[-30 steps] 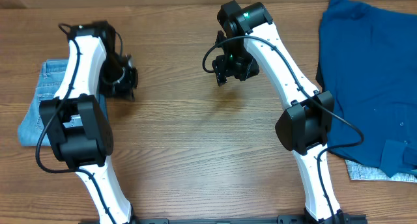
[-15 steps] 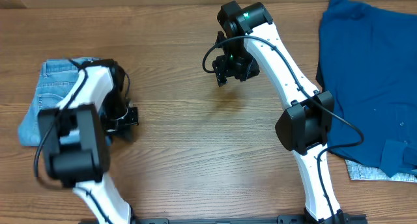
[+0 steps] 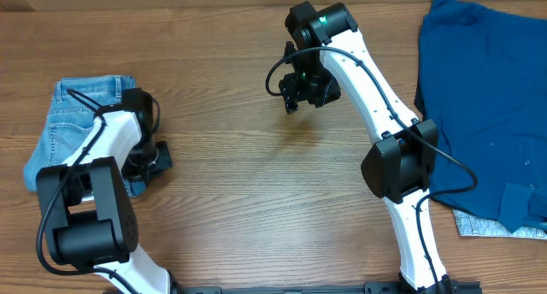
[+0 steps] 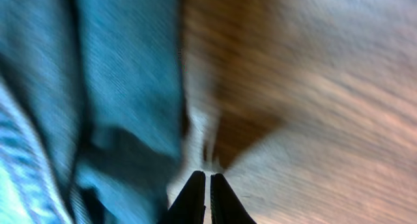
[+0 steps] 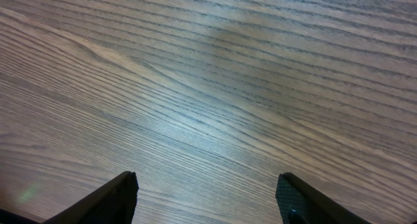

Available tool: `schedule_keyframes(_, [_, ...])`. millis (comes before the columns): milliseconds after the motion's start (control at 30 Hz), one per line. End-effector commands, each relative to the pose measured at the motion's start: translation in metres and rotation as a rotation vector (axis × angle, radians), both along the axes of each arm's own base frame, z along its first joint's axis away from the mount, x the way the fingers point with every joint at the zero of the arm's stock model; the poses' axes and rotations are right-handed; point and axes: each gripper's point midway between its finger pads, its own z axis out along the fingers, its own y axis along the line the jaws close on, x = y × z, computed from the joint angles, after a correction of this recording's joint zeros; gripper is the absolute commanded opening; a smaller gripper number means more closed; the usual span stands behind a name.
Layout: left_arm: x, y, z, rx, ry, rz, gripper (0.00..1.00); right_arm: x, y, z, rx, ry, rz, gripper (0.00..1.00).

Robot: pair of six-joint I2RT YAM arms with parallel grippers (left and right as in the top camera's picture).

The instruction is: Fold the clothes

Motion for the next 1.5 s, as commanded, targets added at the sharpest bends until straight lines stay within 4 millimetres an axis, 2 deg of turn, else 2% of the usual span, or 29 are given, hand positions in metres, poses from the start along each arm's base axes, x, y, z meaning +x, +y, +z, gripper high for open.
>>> schedule_keyframes(0, [-0.003,0.024,-0.006,0.031,-0.006,0.075,0.08,0.003,0.003,0.01,0.019,-0.026,-0.001,0.72])
schedule_keyframes(233, [0.014,0.054,-0.029,0.027,-0.08,0.14,0.09,0.002,0.003,0.01,0.018,-0.023,-0.001,0.72])
schedule_keyframes(433, [0.041,0.063,-0.045,0.023,-0.182,0.15,0.09,0.001,0.003,0.01,0.017,-0.019,-0.001,0.72])
schedule_keyframes(567, [0.061,0.082,-0.036,0.062,-0.263,0.176,0.09,0.001,0.003,0.01,0.016,-0.018,-0.001,0.72])
schedule_keyframes(700, [0.072,0.109,-0.021,0.085,-0.316,0.225,0.09,0.0,0.003,0.01,0.015,-0.017,-0.001,0.72])
schedule_keyframes(733, [0.077,0.121,-0.012,0.094,-0.337,0.243,0.09,0.0,0.003,0.01,0.015,-0.017,-0.001,0.72])
schedule_keyframes(867, [0.083,0.136,-0.001,0.115,-0.366,0.259,0.09,0.001,0.003,0.01,0.018,-0.02,-0.001,0.72])
schedule_keyframes(1033, [0.087,0.14,0.001,0.115,-0.386,0.261,0.09,0.001,0.004,0.01,0.02,-0.02,-0.001,0.72])
schedule_keyframes(1233, [0.103,0.116,0.001,0.038,-0.419,0.198,0.11,0.002,0.004,0.01,0.022,-0.024,-0.001,0.72])
schedule_keyframes(1300, [0.111,0.114,0.003,0.044,-0.439,0.156,0.18,0.002,0.004,0.01,0.021,-0.022,-0.001,0.72])
schedule_keyframes(1333, [0.116,0.113,0.005,0.05,-0.454,0.125,0.29,0.002,0.004,0.01,0.021,-0.022,-0.001,0.72])
schedule_keyframes(1367, [0.121,0.112,0.007,0.051,-0.468,0.097,0.48,0.002,0.004,0.01,0.021,-0.023,-0.001,0.72])
schedule_keyframes(1400, [0.125,0.112,0.008,0.058,-0.48,0.077,0.59,0.002,0.004,0.01,0.021,-0.023,-0.001,0.72])
schedule_keyframes(1433, [0.129,0.112,0.01,0.064,-0.493,0.067,0.66,0.002,0.004,0.01,0.021,-0.023,-0.001,0.72])
schedule_keyframes(1467, [0.132,0.113,0.011,0.067,-0.507,0.066,0.67,0.002,0.004,0.01,0.021,-0.023,-0.001,0.72])
